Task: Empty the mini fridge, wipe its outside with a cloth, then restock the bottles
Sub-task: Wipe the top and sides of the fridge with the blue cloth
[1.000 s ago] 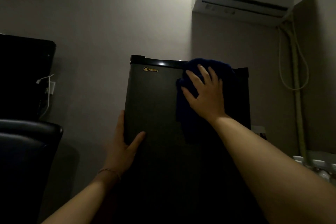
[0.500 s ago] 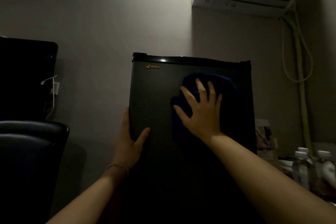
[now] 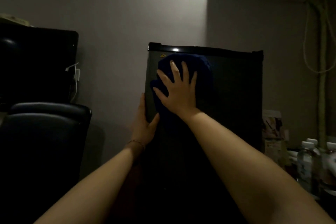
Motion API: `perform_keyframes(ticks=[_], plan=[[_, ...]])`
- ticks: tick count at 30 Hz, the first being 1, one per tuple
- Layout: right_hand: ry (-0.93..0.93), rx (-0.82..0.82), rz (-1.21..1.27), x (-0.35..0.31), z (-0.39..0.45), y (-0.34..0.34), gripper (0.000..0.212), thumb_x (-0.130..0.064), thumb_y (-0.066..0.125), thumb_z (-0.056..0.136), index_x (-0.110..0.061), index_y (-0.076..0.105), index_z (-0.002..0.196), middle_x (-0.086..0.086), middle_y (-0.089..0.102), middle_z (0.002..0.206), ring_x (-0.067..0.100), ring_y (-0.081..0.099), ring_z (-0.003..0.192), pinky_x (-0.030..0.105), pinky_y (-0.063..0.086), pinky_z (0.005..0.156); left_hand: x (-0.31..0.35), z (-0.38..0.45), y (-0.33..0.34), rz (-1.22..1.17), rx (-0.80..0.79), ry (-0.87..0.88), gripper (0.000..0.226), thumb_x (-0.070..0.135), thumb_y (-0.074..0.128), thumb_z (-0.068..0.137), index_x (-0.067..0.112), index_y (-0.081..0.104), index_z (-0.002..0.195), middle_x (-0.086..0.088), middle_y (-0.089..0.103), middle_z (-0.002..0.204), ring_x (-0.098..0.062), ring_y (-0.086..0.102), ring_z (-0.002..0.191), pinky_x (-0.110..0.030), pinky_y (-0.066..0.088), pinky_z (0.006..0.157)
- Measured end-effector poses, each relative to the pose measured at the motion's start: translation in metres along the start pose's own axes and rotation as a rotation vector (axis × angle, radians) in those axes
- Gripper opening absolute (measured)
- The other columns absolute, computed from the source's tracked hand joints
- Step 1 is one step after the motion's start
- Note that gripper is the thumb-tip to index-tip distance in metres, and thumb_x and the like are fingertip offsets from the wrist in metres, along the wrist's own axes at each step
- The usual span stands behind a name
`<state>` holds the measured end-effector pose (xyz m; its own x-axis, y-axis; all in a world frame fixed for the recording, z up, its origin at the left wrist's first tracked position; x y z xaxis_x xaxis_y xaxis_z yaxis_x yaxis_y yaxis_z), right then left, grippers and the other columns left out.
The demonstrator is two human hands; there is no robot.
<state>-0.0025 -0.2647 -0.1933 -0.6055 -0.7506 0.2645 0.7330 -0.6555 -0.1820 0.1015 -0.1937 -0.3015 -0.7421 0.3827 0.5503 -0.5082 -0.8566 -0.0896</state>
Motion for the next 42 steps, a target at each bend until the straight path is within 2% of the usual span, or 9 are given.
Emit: perform_keyframes(ticks=[2, 6, 12, 15, 21, 24, 34, 37, 42], plan=[[-0.053, -0.013, -0.01, -0.011, 0.004, 0.003, 0.062, -0.064, 0.041, 0.093, -0.037, 0.04, 0.149, 0.008, 0.025, 0.162, 0.04, 0.011, 0.15, 0.072, 0.012, 0.113, -0.002, 0.001, -0.001, -0.014, 0.002, 0.019, 0.083, 0.021, 0.061, 0.097, 0.033, 0.005, 0.158, 0.025, 0.013, 0.153, 0.02, 0.016, 0.131, -0.024, 0.022, 0.115], [-0.171, -0.027, -0.007, -0.019, 0.012, 0.006, 0.061, -0.064, 0.042, 0.093, -0.037, 0.042, 0.148, 0.008, 0.028, 0.162, 0.039, 0.014, 0.15, 0.071, 0.012, 0.114, -0.002, 0.002, -0.001, -0.019, -0.011, 0.033, 0.083, 0.018, 0.06, 0.097, 0.042, 0.004, 0.155, 0.027, 0.013, 0.154, 0.013, 0.019, 0.136, -0.026, 0.025, 0.115], [-0.273, -0.04, 0.027, 0.007, 0.025, 0.001, 0.061, -0.063, 0.042, 0.093, -0.036, 0.042, 0.149, 0.004, 0.028, 0.162, 0.035, 0.016, 0.15, 0.067, 0.012, 0.116, -0.005, 0.003, 0.0, -0.026, -0.005, 0.023, 0.084, 0.039, 0.062, 0.094, 0.04, 0.005, 0.156, 0.024, 0.017, 0.155, 0.002, 0.026, 0.139, -0.033, 0.03, 0.117], [-0.161, -0.042, 0.023, 0.037, 0.032, -0.01, 0.063, -0.063, 0.041, 0.093, -0.038, 0.036, 0.15, 0.002, 0.022, 0.164, 0.033, 0.01, 0.151, 0.066, 0.011, 0.117, -0.004, 0.005, -0.001, -0.02, -0.013, -0.004, 0.089, 0.046, 0.062, 0.091, 0.036, 0.003, 0.157, 0.018, 0.014, 0.16, -0.005, 0.025, 0.142, -0.037, 0.03, 0.118], [0.109, -0.001, 0.057, 0.099, -0.002, -0.028, 0.063, -0.063, 0.04, 0.091, -0.036, 0.04, 0.149, 0.003, 0.023, 0.163, 0.035, 0.011, 0.151, 0.067, 0.011, 0.115, 0.0, -0.002, -0.005, -0.036, -0.065, -0.052, 0.089, 0.04, 0.062, 0.094, 0.038, -0.002, 0.156, 0.008, 0.01, 0.165, -0.018, 0.025, 0.147, -0.042, 0.027, 0.12], [0.143, 0.008, 0.049, 0.105, -0.025, -0.028, 0.061, -0.062, 0.044, 0.093, -0.035, 0.041, 0.148, 0.004, 0.024, 0.162, 0.037, 0.012, 0.15, 0.068, 0.012, 0.114, 0.008, -0.001, -0.006, -0.017, -0.062, -0.063, 0.088, 0.036, 0.062, 0.095, 0.034, -0.001, 0.157, 0.005, 0.012, 0.164, -0.017, 0.024, 0.146, -0.035, 0.023, 0.117], [0.237, 0.006, 0.035, 0.079, -0.028, -0.02, 0.06, -0.062, 0.042, 0.095, -0.036, 0.038, 0.15, 0.004, 0.019, 0.164, 0.037, 0.006, 0.152, 0.068, 0.007, 0.116, 0.003, 0.0, -0.002, -0.043, -0.038, -0.04, 0.089, 0.035, 0.062, 0.095, 0.033, -0.001, 0.158, 0.007, 0.011, 0.165, -0.014, 0.022, 0.147, -0.037, 0.025, 0.119], [0.146, -0.012, 0.04, 0.046, -0.016, -0.012, 0.061, -0.063, 0.042, 0.095, -0.038, 0.037, 0.15, 0.005, 0.02, 0.164, 0.036, 0.006, 0.152, 0.067, 0.005, 0.116, 0.0, -0.001, 0.0, -0.042, -0.026, -0.031, 0.088, 0.038, 0.062, 0.095, 0.034, 0.0, 0.158, 0.01, 0.014, 0.164, -0.009, 0.025, 0.144, -0.04, 0.03, 0.119], [-0.084, -0.002, 0.037, -0.005, 0.001, 0.003, 0.059, -0.063, 0.045, 0.094, -0.037, 0.044, 0.147, 0.004, 0.03, 0.161, 0.035, 0.015, 0.151, 0.068, 0.009, 0.115, -0.004, 0.0, 0.0, -0.014, -0.015, -0.002, 0.083, 0.031, 0.06, 0.097, 0.034, 0.002, 0.157, 0.022, 0.014, 0.156, 0.005, 0.018, 0.139, -0.029, 0.023, 0.118]])
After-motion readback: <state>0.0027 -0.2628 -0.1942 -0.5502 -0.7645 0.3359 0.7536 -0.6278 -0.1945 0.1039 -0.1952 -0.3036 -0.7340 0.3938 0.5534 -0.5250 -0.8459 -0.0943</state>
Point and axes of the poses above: each hand's wrist, its own z-axis towards the middle knuckle, its own y-axis out of the palm, x = y × z, the point moved 4 cm from there along z, towards the middle knuckle
